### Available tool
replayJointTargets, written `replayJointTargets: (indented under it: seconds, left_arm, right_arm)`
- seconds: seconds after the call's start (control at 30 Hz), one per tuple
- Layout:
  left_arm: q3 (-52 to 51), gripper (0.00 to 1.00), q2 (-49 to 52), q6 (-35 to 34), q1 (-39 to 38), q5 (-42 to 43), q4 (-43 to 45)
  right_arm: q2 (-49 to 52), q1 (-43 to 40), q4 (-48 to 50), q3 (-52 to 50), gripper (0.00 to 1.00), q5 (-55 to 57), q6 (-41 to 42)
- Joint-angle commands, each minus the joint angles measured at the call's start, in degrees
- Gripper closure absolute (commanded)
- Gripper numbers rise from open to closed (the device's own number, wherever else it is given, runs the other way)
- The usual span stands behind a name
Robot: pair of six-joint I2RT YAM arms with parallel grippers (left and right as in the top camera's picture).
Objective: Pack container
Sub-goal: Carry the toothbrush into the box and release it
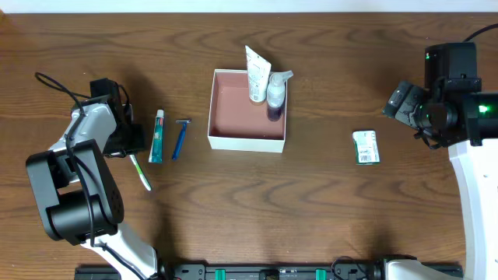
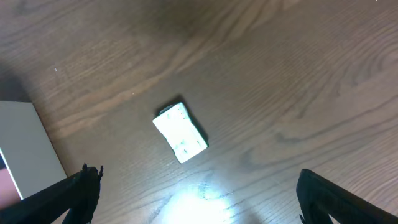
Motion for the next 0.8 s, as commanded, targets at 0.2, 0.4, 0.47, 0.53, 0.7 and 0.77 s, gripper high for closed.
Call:
replayJointTargets:
  seconds: [0.2,0.4,0.47,0.53,0.7,0.77]
  left_arm:
    - [1.07,0.94,-8.09,-2.93,0.09,-0.02,-2.58]
    - [3.56,0.94,-23.69,-3.91,-3.93,9.81,-4.96]
    - [3.56,0.94,-28.52,-3.91,-6.93,10.47,-4.26]
    - [3.56,0.94,-32.22,-3.91,-10.23,10.47,-3.37]
    - [3.56,0.94,-36.17,-7.43,-18.99,10.43,0.44]
    - [3.52,0.94,-35.63,-10.43,-22.01,10.38,2.86]
  right_arm:
    - [0.04,-0.37,-0.07,0.15,0.01,0.42,0.90]
    - [0.04,-0.37,-0.07,0.15,0.01,0.42,0.90]
    - [0.04,-0.37,-0.07,0.15,0.01,0.42,0.90]
    - [0.04,-0.37,-0.07,0.15,0.01,0.42,0.90]
    - [0.04,-0.37,-0.07,0.15,0.01,0.42,0.90]
    - [0.04,-0.37,-0.07,0.15,0.01,0.42,0.90]
